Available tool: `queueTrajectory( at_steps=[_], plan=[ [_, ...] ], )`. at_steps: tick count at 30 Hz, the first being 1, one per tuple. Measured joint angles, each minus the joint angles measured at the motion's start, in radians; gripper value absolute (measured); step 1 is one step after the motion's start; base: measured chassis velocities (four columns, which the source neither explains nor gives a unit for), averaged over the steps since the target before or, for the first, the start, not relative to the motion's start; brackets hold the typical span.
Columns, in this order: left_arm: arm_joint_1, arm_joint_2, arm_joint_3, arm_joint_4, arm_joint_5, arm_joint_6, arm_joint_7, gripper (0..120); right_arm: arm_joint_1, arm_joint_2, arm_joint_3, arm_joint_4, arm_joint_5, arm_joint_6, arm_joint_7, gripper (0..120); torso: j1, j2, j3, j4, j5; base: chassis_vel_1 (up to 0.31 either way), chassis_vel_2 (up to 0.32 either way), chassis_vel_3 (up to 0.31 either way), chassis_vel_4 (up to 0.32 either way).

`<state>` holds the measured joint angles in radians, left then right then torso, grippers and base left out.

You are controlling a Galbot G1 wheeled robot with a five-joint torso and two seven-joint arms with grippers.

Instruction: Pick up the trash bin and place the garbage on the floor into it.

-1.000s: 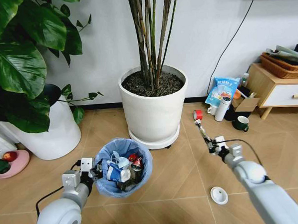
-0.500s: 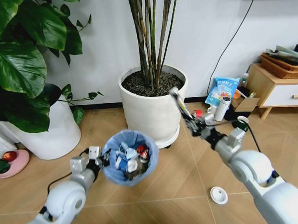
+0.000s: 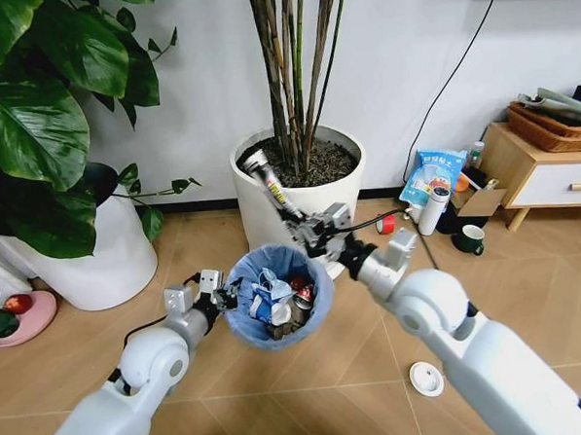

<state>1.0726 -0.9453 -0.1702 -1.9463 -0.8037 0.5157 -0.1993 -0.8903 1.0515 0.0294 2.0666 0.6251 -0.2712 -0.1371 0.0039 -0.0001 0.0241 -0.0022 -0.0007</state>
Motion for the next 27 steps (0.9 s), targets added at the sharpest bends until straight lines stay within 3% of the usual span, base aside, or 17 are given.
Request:
queueTrajectory(
  at_steps=[4, 11, 13, 15, 17, 19, 22, 27],
  plan=[
    [-0.017, -0.002, 0.007, 0.008, -0.013, 0.005, -0.005, 0, 0.002, 0.005, -0.033, -0.012, -0.006, -0.011, 0.005, 0, 0.0, 0.0, 0.0, 0.0, 0.0, 0.0, 0.0, 0.0, 0.0],
    [-0.02, 0.007, 0.003, 0.009, -0.023, 0.008, -0.007, 0, -0.021, -0.012, -0.041, -0.035, -0.042, -0.022, -0.013, 27, 0.0, 0.0, 0.0, 0.0, 0.0, 0.0, 0.0, 0.0, 0.0],
    [-0.02, 0.008, 0.002, 0.009, -0.023, 0.008, -0.007, 0, -0.025, -0.014, -0.04, -0.037, -0.044, -0.021, -0.014, 30, 0.0, 0.0, 0.0, 0.0, 0.0, 0.0, 0.0, 0.0, 0.0],
    [-0.022, 0.01, 0.001, 0.008, -0.024, 0.008, -0.007, 0, -0.034, -0.018, -0.038, -0.043, -0.051, -0.016, -0.021, 43, 0.0, 0.0, 0.0, -0.0001, 0.0, 0.0, 0.0, 0.0, 0.0],
    [-0.022, 0.01, 0.001, 0.008, -0.024, 0.008, -0.007, 0, -0.034, -0.018, -0.038, -0.045, -0.052, -0.015, -0.021, 45, 0.0, 0.0, 0.0, -0.0001, 0.0, 0.0, 0.0, 0.0, 0.0],
    [-0.025, 0.011, 0.003, 0.007, -0.025, 0.009, -0.007, 0, -0.034, -0.017, -0.038, -0.053, -0.055, -0.01, -0.022, 58, 0.0, 0.0, 0.0, -0.0001, -0.0001, 0.0, 0.0, 0.0, 0.0],
    [-0.025, 0.012, 0.003, 0.006, -0.025, 0.009, -0.007, 0, -0.033, -0.016, -0.034, -0.061, -0.056, -0.005, -0.022, 67, 0.0, 0.0, 0.0, 0.0, 0.0, 0.0, 0.0, 0.0, 0.0],
    [-0.01, 0.014, -0.013, 0.006, -0.018, 0.009, -0.012, 0, -0.044, -0.005, 0.027, -0.048, -0.055, -0.006, 0.025, 86, 0.0, 0.0, 0.0, 0.0, 0.0, 0.0, 0.0, 0.0, 0.0]
  ],
)
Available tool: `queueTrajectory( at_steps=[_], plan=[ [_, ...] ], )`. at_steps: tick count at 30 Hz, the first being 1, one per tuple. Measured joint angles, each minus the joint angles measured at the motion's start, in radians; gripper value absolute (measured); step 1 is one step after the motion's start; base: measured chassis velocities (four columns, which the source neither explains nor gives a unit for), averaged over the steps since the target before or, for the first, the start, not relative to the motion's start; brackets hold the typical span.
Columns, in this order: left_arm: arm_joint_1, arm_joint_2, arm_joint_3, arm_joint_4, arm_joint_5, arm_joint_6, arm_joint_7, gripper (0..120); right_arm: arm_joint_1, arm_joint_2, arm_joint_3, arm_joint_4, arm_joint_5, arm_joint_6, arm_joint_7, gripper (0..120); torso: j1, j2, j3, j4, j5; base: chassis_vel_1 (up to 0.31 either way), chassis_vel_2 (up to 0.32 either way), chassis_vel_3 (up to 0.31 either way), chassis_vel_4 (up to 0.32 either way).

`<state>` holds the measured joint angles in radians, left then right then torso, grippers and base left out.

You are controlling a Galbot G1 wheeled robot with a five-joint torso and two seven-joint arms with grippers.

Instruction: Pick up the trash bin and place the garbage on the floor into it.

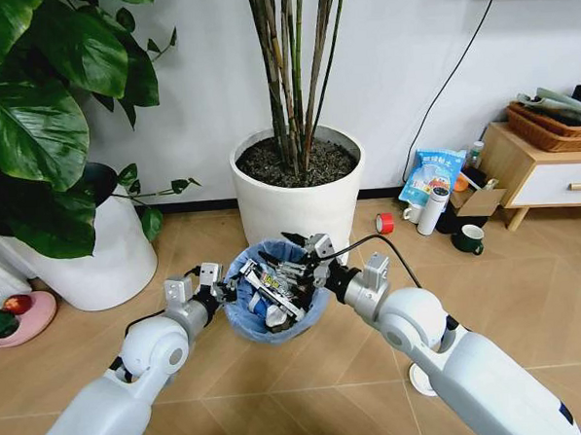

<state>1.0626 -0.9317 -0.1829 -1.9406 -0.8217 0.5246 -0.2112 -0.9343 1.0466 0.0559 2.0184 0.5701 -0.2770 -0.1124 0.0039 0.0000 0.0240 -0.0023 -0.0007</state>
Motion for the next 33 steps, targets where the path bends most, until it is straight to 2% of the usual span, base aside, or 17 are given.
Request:
queueTrajectory(
  at_steps=[1, 3, 8, 9, 12, 13, 16, 17, 19, 23, 25, 29, 32, 33],
  plan=[
    [0.0, 0.0, 0.0, 0.0, 0.0, 0.0, 0.0, 0, 0.0, 0.0, 0.0, 0.0, 0.0, 0.0, 0.0, 86, 0.0, 0.0, 0.0, 0.0, 0.0, 0.0, 0.0, 0.0, 0.0],
    [0.022, 0.001, -0.026, -0.005, 0.021, 0.0, -0.004, 0, -0.027, -0.008, 0.058, 0.037, 0.006, -0.021, 0.079, 97, 0.0, 0.0, 0.0, 0.0001, 0.0, 0.0, 0.0, 0.0, 0.0],
    [0.071, 0.004, -0.073, -0.033, 0.041, 0.0, -0.022, 0, -0.089, -0.045, 0.145, 0.07, 0.03, -0.081, 0.186, 100, 0.0, 0.0, 0.0, 0.0, 0.0, 0.0, 0.0, 0.0, 0.0],
    [0.071, 0.004, -0.073, -0.033, 0.041, 0.0, -0.022, 0, -0.089, -0.045, 0.145, 0.07, 0.03, -0.081, 0.186, 100, 0.0, 0.0, 0.0, 0.0, 0.0, 0.0, 0.0, 0.0, 0.0],
    [0.083, 0.004, -0.088, -0.051, 0.043, 0.003, -0.042, 0, -0.193, -0.068, 0.255, 0.073, 0.03, -0.109, 0.206, 100, 0.0, 0.0, 0.0, 0.0004, 0.0002, 0.0, 0.0, 0.0, 0.0],
    [0.083, 0.004, -0.088, -0.051, 0.043, 0.003, -0.042, 0, -0.193, -0.068, 0.255, 0.073, 0.03, -0.109, 0.206, 100, 0.0, 0.0, 0.0, 0.0004, 0.0002, 0.0, 0.0, 0.0, 0.0],
    [0.088, 0.006, -0.095, -0.064, 0.043, 0.004, -0.046, 0, -0.335, -0.071, 0.391, 0.064, 0.018, -0.114, 0.184, 100, 0.0, 0.0, 0.0, -0.0005, 0.0, 0.0, 0.0, 0.0, 0.0],
    [0.088, 0.006, -0.095, -0.064, 0.043, 0.004, -0.046, 0, -0.344, -0.071, 0.4, 0.062, 0.016, -0.114, 0.183, 100, 0.0, 0.0, 0.0, -0.0005, 0.0001, 0.0, 0.0, 0.0, 0.0],
    [0.095, 0.007, -0.099, -0.071, 0.043, 0.004, -0.048, 0, -0.437, -0.05, 0.485, 0.03, -0.004, -0.104, 0.175, 100, 0.0, 0.0, 0.0, -0.0005, -0.0001, 0.0, 0.0, 0.0, 0.0],
    [0.097, 0.011, -0.1, -0.075, 0.044, 0.004, -0.049, 0, -0.505, -0.005, 0.533, -0.048, -0.051, -0.072, 0.171, 100, 0.0, 0.0, 0.0, -0.0001, 0.0002, 0.0, 0.0, 0.0, 0.0],
    [0.097, 0.013, -0.1, -0.076, 0.043, 0.004, -0.049, 0, -0.519, 0.013, 0.539, -0.074, -0.064, -0.061, 0.169, 100, 0.0, 0.0, 0.0, 0.0, 0.0001, 0.0, 0.0, 0.0, 0.0],
    [0.094, 0.038, -0.092, -0.081, 0.033, 0.004, -0.053, 0, -0.579, 0.145, 0.541, -0.23, -0.13, 0.009, 0.173, 100, 0.0, 0.0, 0.0, -0.0001, -0.0002, 0.0, 0.0, 0.0, 0.0],
    [0.096, 0.043, -0.091, -0.081, 0.03, 0.004, -0.055, 0, -0.587, 0.163, 0.537, -0.265, -0.138, 0.022, 0.175, 100, 0.0, 0.0, 0.0, 0.0, -0.0003, 0.0, 0.0, 0.0, 0.0],
    [0.1, 0.05, -0.091, -0.082, 0.029, 0.004, -0.057, 0, -0.591, 0.185, 0.532, -0.326, -0.157, 0.051, 0.174, 100, 0.0, 0.0, 0.0, -0.0001, 0.0001, 0.0, 0.0, 0.0, 0.0]
  ],
)
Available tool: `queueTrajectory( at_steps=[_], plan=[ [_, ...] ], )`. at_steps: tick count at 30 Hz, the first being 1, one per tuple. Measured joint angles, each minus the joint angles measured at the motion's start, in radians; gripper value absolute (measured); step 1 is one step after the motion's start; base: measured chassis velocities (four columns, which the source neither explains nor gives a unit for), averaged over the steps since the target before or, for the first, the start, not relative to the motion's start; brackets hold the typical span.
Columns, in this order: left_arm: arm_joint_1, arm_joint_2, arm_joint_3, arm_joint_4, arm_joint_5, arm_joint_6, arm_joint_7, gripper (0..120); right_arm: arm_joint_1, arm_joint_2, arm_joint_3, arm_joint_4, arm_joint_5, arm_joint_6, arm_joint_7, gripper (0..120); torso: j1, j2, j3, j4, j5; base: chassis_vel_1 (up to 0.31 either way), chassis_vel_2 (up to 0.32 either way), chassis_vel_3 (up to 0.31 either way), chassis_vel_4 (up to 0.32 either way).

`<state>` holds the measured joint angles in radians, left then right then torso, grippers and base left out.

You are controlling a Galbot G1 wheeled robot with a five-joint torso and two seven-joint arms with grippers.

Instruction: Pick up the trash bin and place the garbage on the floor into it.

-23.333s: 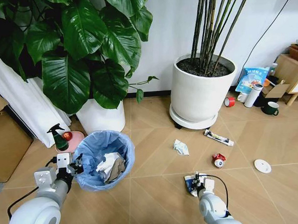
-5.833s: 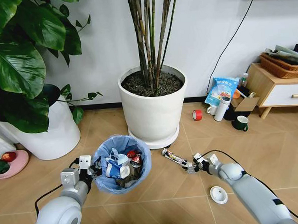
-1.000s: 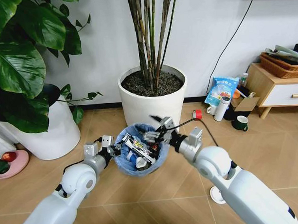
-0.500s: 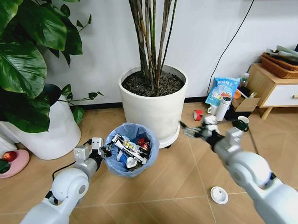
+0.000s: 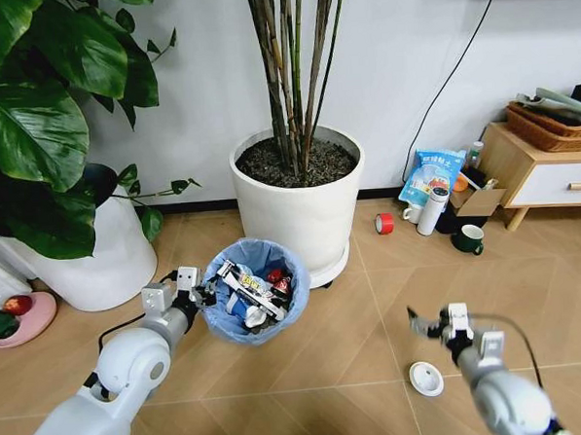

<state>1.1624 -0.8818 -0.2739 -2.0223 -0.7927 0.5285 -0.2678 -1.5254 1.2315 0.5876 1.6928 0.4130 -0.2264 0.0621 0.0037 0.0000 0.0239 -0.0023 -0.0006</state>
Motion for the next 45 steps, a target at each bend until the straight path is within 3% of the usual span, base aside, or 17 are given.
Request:
queueTrajectory(
  at_steps=[5, 14, 30, 32, 38, 43, 45],
  plan=[
    [0.011, 0.007, 0.007, -0.008, -0.006, 0.0, -0.009, 0, 0.025, 0.021, -0.006, -0.154, -0.024, 0.041, 0.003, 100, 0.0, 0.0, 0.0, 0.0002, -0.0001, 0.0, 0.0, 0.0, 0.0],
    [0.009, 0.008, 0.014, -0.011, -0.013, -0.001, -0.017, 0, 0.076, -0.002, -0.007, -0.312, 0.022, 0.064, -0.012, 100, 0.0, 0.0, 0.0, 0.0001, 0.0001, 0.0, 0.0, 0.0, 0.0],
    [-0.002, 0.002, 0.027, -0.002, -0.013, -0.001, -0.017, 0, 0.137, -0.001, -0.038, -0.438, 0.043, 0.085, -0.032, 99, 0.0, 0.0, 0.0, 0.0001, -0.0006, 0.0, 0.0, 0.0, 0.0],
    [-0.002, 0.003, 0.027, -0.002, -0.013, -0.002, -0.017, 0, 0.146, 0.003, -0.045, -0.448, 0.043, 0.088, -0.035, 90, 0.0, 0.0, 0.0, 0.0, -0.001, 0.0, 0.0, 0.0, 0.0],
    [-0.005, 0.003, 0.027, -0.002, -0.013, -0.002, -0.016, 0, 0.154, 0.009, -0.053, -0.454, 0.042, 0.089, -0.034, 81, 0.0, 0.0, 0.0, -0.0001, -0.0003, 0.0, 0.0, 0.0, 0.0],
    [-0.002, 0.005, 0.027, -0.005, -0.013, -0.002, -0.016, 0, 0.154, 0.009, -0.056, -0.455, 0.043, 0.092, -0.034, 65, 0.0, 0.0, 0.0, 0.0003, -0.0004, 0.0, 0.0, 0.0, 0.0],
    [-0.001, 0.007, 0.026, -0.007, -0.013, -0.002, -0.016, 0, 0.154, 0.009, -0.056, -0.455, 0.043, 0.093, -0.033, 53, 0.0, 0.0, 0.0, 0.0003, -0.0006, 0.0, 0.0, 0.0, 0.0]
  ],
)
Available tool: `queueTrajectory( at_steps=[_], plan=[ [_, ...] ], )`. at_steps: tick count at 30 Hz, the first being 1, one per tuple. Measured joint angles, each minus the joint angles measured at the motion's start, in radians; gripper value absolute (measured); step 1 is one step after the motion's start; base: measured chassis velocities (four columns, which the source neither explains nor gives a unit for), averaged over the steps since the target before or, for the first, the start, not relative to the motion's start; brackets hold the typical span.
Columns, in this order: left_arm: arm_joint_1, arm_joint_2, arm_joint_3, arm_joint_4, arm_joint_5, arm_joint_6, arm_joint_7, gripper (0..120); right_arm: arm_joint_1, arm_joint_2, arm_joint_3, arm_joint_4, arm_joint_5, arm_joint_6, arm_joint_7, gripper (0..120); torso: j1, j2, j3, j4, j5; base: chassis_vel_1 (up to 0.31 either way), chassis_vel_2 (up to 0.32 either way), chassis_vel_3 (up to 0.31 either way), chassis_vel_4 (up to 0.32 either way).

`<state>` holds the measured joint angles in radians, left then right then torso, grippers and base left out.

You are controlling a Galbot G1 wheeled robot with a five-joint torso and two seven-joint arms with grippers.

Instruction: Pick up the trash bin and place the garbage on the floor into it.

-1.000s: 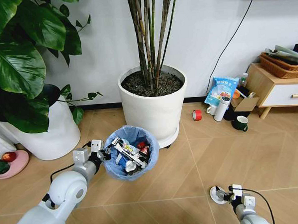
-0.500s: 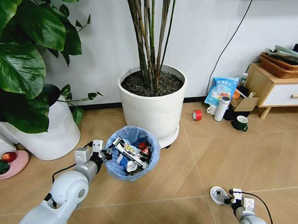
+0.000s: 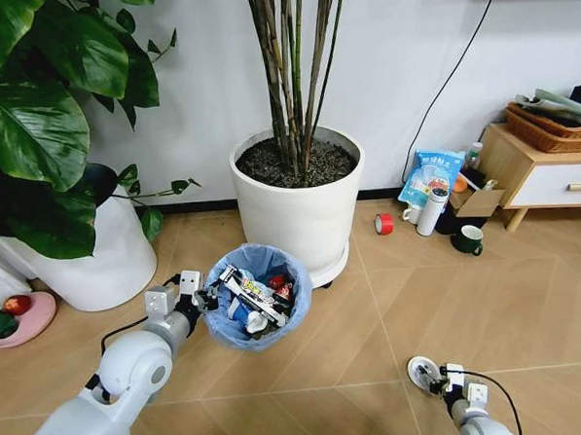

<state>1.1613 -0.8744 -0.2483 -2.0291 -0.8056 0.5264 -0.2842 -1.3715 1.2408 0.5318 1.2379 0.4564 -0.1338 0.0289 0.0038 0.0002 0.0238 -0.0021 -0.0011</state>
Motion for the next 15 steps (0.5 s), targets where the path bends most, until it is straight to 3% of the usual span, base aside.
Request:
queueTrajectory(
  at_steps=[3, 4, 15],
  plan=[
    [0.0, 0.001, 0.0, -0.003, 0.0, 0.0, 0.0, 0, 0.0, 0.0, 0.0, 0.0, 0.003, 0.0, 0.001, 47, 0.0, 0.0, 0.0, 0.0, 0.0, 0.0, 0.0, 0.0, 0.0],
    [0.0, 0.002, -0.001, -0.006, 0.0, 0.0, -0.002, 0, 0.001, -0.001, 0.0, -0.001, 0.008, 0.0, 0.002, 39, 0.0, 0.0, 0.0, -0.0003, -0.0002, 0.0, 0.0, 0.0, 0.0],
    [0.005, 0.003, -0.002, -0.015, -0.001, -0.001, -0.007, 0, 0.012, -0.002, 0.004, -0.017, 0.028, 0.0, 0.003, 14, 0.0, 0.0, 0.0, -0.0003, -0.0002, 0.0, 0.0, 0.0, 0.0]
  ],
)
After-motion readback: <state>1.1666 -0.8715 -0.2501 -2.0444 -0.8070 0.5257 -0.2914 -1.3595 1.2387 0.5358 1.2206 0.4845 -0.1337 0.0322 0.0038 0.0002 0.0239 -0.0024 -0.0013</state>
